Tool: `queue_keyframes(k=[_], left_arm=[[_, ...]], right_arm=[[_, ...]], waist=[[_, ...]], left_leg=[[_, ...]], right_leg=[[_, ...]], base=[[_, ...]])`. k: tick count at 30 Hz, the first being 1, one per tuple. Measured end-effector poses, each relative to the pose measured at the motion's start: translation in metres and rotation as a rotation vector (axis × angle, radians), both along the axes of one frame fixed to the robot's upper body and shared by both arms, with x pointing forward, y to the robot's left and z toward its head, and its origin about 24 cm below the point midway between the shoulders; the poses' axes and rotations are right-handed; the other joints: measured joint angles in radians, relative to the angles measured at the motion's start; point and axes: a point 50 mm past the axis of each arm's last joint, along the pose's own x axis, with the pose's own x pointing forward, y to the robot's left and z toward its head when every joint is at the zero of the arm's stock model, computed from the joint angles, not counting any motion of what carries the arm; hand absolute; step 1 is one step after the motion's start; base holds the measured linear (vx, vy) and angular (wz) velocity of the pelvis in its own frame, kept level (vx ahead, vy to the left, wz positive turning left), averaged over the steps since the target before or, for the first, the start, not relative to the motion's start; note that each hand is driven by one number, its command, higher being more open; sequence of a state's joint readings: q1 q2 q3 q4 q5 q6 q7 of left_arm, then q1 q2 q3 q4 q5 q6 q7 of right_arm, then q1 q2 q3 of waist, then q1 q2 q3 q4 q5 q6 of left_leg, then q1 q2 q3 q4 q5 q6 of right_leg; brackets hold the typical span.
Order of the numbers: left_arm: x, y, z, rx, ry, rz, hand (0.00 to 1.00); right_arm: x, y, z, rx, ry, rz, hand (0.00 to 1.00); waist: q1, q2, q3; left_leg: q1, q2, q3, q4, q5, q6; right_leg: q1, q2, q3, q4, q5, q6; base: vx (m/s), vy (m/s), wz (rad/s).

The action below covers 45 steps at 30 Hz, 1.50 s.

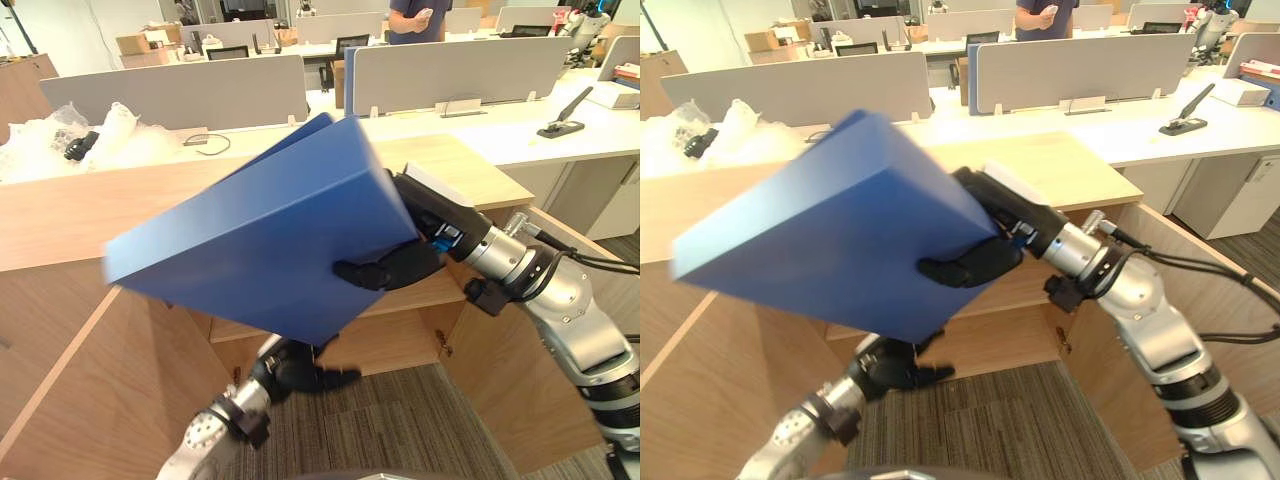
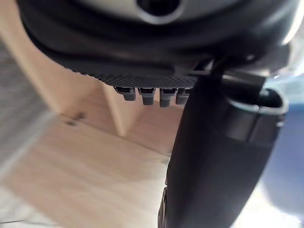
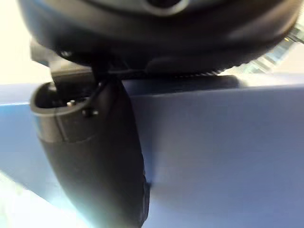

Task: Walk over to the cabinet, pick up the folder, carry it to the office cabinet, place the folder inside the office cabinet, then close the office cabinet door

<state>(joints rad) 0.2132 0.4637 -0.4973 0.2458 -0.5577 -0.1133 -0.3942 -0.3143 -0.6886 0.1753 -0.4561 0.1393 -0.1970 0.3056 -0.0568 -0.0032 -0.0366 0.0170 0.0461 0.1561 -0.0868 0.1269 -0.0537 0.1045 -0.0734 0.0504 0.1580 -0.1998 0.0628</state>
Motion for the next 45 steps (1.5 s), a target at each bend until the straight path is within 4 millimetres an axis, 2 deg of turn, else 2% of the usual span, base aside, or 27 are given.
queue_keyframes(k=[1,4,6,9,10,12,13,15,17,18,20,24,26,27,28,30,31,33,35,39,45], left_arm=[[-0.015,0.005,-0.021,0.100,0.093,-0.059,1.00],[-0.029,0.017,-0.040,0.199,0.178,-0.081,1.00],[-0.043,0.032,-0.057,0.306,0.260,-0.093,1.00],[-0.065,0.055,-0.081,0.480,0.391,-0.057,1.00],[-0.068,0.058,-0.084,0.510,0.414,-0.043,1.00],[-0.073,0.068,-0.094,0.570,0.483,0.072,1.00],[-0.073,0.069,-0.095,0.580,0.490,0.103,1.00],[-0.077,0.071,-0.100,0.612,0.533,0.212,1.00],[-0.078,0.067,-0.103,0.614,0.565,0.321,1.00],[-0.078,0.065,-0.104,0.607,0.574,0.356,1.00],[-0.078,0.064,-0.105,0.595,0.596,0.483,1.00],[-0.082,0.063,-0.107,0.623,0.630,0.593,1.00],[-0.084,0.063,-0.107,0.606,0.652,0.649,1.00],[-0.084,0.063,-0.107,0.604,0.655,0.656,1.00],[-0.084,0.064,-0.107,0.603,0.655,0.665,1.00],[-0.086,0.070,-0.106,0.602,0.661,0.700,1.00],[-0.085,0.071,-0.106,0.603,0.661,0.713,1.00],[-0.091,0.066,-0.108,0.594,0.689,0.743,1.00],[-0.095,0.066,-0.108,0.588,0.704,0.773,1.00],[-0.096,0.068,-0.108,0.610,0.706,0.785,1.00],[-0.090,0.068,-0.106,0.654,0.672,0.743,1.00]], right_arm=[[-0.004,0.004,0.002,0.015,-0.092,-0.031,0.00],[-0.006,0.004,-0.006,-0.006,-0.110,-0.074,0.00],[-0.008,0.003,-0.025,-0.061,-0.070,-0.106,0.00],[-0.007,0.000,-0.087,-0.257,0.099,-0.166,0.00],[-0.007,-0.002,-0.101,-0.311,0.139,-0.180,0.00],[-0.007,-0.017,-0.164,-0.565,0.314,-0.229,0.00],[-0.009,-0.022,-0.180,-0.624,0.362,-0.240,0.00],[-0.021,-0.044,-0.233,-0.835,0.535,-0.275,0.00],[-0.030,-0.059,-0.260,-0.982,0.614,-0.299,0.00],[-0.032,-0.063,-0.267,-1.011,0.639,-0.312,0.00],[-0.036,-0.061,-0.285,-1.062,0.681,-0.362,0.00],[-0.029,-0.033,-0.287,-0.933,0.675,-0.418,0.00],[-0.024,-0.009,-0.284,-0.798,0.675,-0.436,0.00],[-0.023,-0.003,-0.283,-0.759,0.683,-0.437,0.00],[-0.021,0.004,-0.281,-0.678,0.714,-0.437,0.00],[-0.022,0.014,-0.281,-0.598,0.761,-0.426,0.00],[-0.025,0.014,-0.283,-0.580,0.784,-0.431,0.00],[-0.038,0.002,-0.293,-0.581,0.854,-0.483,0.00],[-0.039,-0.001,-0.293,-0.558,0.870,-0.509,0.00],[-0.045,-0.016,-0.294,-0.500,0.913,-0.584,0.00],[-0.055,-0.036,-0.297,-0.405,0.992,-0.683,0.00]], waist=[[-0.003,-0.006,0.001],[0.000,-0.011,-0.002],[0.002,-0.014,-0.004],[-0.003,-0.014,-0.005],[-0.002,-0.014,-0.004],[0.002,-0.015,0.004],[0.005,-0.014,0.007],[0.024,-0.005,0.034],[0.027,0.014,0.072],[0.029,0.021,0.088],[0.033,0.040,0.146],[0.028,0.052,0.156],[0.027,0.054,0.168],[0.027,0.055,0.170],[0.030,0.053,0.175],[0.031,0.021,0.175],[0.028,0.017,0.181],[0.031,0.038,0.165],[0.030,0.046,0.155],[0.025,0.039,0.128],[0.023,0.036,0.117]], left_leg=[[0.000,0.001,0.002,0.000,-0.001,0.001],[-0.001,0.002,0.009,-0.002,-0.014,-0.006],[-0.003,0.003,0.020,-0.006,-0.016,-0.007],[-0.003,0.003,0.029,-0.006,-0.014,-0.004],[-0.003,0.003,0.029,-0.006,-0.013,-0.003],[-0.003,-0.001,0.028,-0.001,-0.013,-0.004],[-0.003,-0.002,0.028,-0.001,-0.013,-0.003],[-0.001,-0.008,0.028,0.001,-0.015,0.000],[0.005,-0.017,0.028,0.012,-0.025,0.010],[0.005,-0.019,0.028,0.024,-0.034,0.013],[0.001,-0.024,0.029,0.104,-0.087,0.019],[-0.007,-0.018,0.027,0.148,-0.122,0.028],[-0.001,-0.005,-0.006,0.130,-0.119,0.035],[0.001,0.000,-0.013,0.123,-0.118,0.036],[0.001,0.002,-0.029,0.114,-0.118,0.036],[0.003,-0.008,-0.036,0.105,-0.108,0.020],[0.011,-0.007,-0.048,0.097,-0.093,-0.002],[0.019,0.024,-0.069,0.055,-0.069,-0.030],[0.019,0.045,-0.067,0.048,-0.064,-0.037],[0.012,0.070,-0.083,0.046,-0.083,-0.060],[0.011,0.070,-0.099,0.065,-0.098,-0.058]], right_leg=[[-0.002,0.000,0.005,-0.002,0.005,0.003],[-0.007,-0.001,0.015,-0.006,0.008,0.004],[-0.016,-0.001,0.029,-0.008,0.008,0.004],[-0.023,-0.001,0.042,-0.011,0.010,0.001],[-0.024,-0.001,0.044,-0.011,0.010,0.000],[-0.026,-0.002,0.048,-0.013,0.013,0.000],[-0.027,-0.002,0.051,-0.013,0.014,0.001],[-0.033,-0.007,0.062,-0.007,0.016,0.004],[-0.042,-0.014,0.073,0.023,0.015,0.007],[-0.050,-0.016,0.080,0.042,0.012,0.011],[-0.078,-0.020,0.096,0.140,-0.007,0.022],[-0.144,-0.021,0.089,0.292,-0.021,0.025],[-0.195,-0.008,0.069,0.379,-0.012,0.012],[-0.197,-0.009,0.049,0.379,-0.011,0.001],[-0.196,-0.024,0.020,0.344,-0.045,-0.035],[-0.190,-0.061,0.014,0.219,-0.045,-0.028],[-0.175,-0.063,-0.005,0.208,-0.012,0.012],[-0.170,-0.029,-0.025,0.178,-0.008,0.006],[-0.170,-0.006,-0.028,0.164,-0.005,-0.002],[-0.152,0.017,-0.057,0.131,-0.015,-0.019],[-0.104,0.018,-0.096,0.088,-0.017,-0.021]], base=[[-0.04,0.014,-0.06],[-0.05,0.015,-0.11],[-0.08,0.017,-0.23],[-0.06,0.006,-0.16],[-0.05,0.003,-0.09],[-0.05,0.009,-0.07],[-0.04,0.018,-0.10],[-0.03,0.026,-0.12],[-0.02,0.034,-0.17],[-0.03,0.037,-0.33],[-0.04,0.025,-0.40],[-0.05,0.014,-0.16],[-0.03,-0.007,0.06],[-0.02,-0.039,0.20],[-0.01,-0.077,0.27],[-0.01,-0.145,0.24],[0.05,-0.198,0.28],[0.12,-0.179,0.15],[0.13,-0.125,-0.13],[0.14,-0.084,0.08],[0.13,-0.030,0.17]])
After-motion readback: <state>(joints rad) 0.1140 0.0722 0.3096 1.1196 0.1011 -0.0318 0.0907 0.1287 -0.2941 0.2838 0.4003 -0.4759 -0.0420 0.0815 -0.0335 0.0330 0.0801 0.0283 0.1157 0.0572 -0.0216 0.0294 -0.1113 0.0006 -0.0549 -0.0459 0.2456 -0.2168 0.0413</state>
